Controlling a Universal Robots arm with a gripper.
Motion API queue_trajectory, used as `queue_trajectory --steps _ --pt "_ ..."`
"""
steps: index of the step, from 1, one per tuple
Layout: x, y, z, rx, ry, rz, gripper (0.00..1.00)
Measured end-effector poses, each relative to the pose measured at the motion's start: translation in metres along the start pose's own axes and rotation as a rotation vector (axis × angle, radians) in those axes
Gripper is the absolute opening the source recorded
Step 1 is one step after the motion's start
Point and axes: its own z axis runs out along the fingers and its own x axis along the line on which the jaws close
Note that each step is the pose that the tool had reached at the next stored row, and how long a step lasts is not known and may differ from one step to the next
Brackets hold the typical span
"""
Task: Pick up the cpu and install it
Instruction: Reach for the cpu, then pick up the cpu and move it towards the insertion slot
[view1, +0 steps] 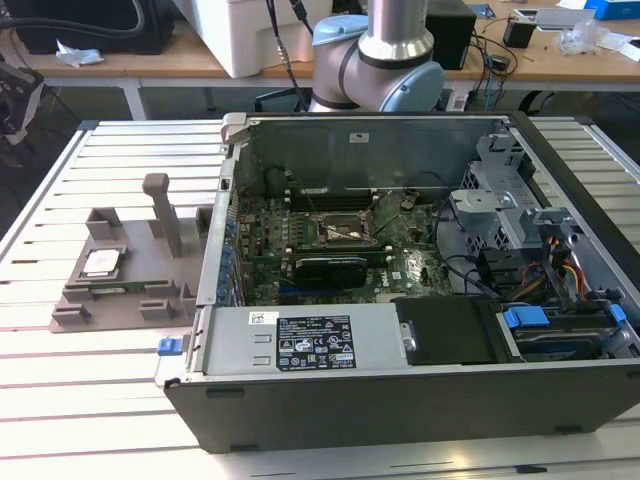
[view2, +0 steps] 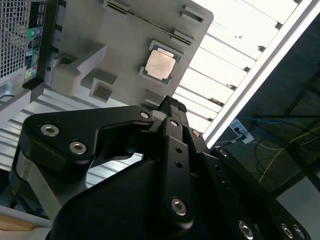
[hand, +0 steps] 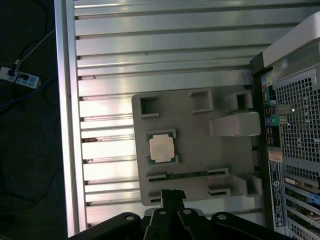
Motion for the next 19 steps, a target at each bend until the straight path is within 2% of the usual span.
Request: queue_trajectory --steps 5,14,15,17,18,19 --pt "0.0082 -0.0007 -0.0002 -0.0001 -0.0001 0.000 0.11" --pt "0.0091 -0.0007 -0.0002 -0.0001 0.0000 0.000 0.11" --pt "0.0091 -0.0007 -0.0002 -0.0001 -0.0001 0.000 0.17" --pt "0.0091 -0.0007 -0.0002 -0.0001 -0.0001 0.000 0.17" --pt "0.0091 -0.0007 -0.0002 -0.0001 0.0000 0.000 0.29" --pt "0.0091 -0.0007 -0.0002 -0.0001 -0.0001 0.000 0.36"
